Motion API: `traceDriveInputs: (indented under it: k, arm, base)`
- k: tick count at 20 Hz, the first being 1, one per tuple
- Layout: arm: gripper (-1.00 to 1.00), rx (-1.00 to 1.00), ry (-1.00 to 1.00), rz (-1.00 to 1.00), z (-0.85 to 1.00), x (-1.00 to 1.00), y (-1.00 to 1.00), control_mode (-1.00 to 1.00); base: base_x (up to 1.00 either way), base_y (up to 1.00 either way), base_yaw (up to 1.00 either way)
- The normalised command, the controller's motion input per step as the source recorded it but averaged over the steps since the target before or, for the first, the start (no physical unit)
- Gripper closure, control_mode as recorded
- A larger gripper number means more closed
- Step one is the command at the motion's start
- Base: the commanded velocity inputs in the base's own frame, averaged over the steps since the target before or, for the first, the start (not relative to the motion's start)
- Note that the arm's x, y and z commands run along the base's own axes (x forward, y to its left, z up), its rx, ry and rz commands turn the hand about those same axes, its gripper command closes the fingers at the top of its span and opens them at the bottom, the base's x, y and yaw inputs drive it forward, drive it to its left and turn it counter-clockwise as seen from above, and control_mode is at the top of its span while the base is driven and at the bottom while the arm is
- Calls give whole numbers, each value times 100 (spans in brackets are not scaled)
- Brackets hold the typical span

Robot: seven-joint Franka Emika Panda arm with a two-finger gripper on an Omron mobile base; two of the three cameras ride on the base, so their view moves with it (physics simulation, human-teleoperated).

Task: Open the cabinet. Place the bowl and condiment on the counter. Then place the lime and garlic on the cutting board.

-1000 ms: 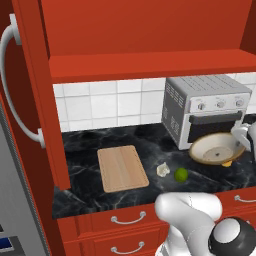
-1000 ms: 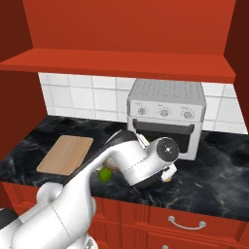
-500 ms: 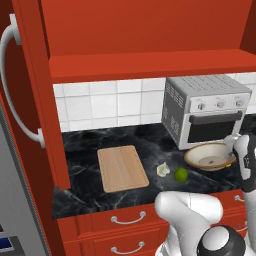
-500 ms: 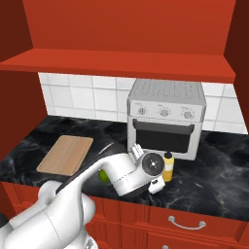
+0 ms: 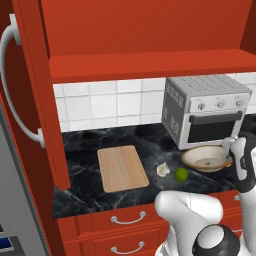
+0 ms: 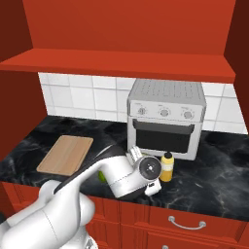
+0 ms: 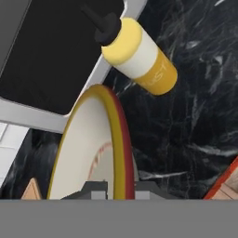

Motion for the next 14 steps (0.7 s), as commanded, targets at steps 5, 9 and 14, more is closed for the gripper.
traceDriveInputs:
  k: [5,9,14]
  arm:
    - [100,0,0,-5,-20,16,0,-100]
    - [100,0,0,-7,-30,11,0,-100]
    - [100,4,0,-8,-28,16,1,-100]
  base:
    - [0,0,0]
    - [0,0,0]
    - [0,0,0]
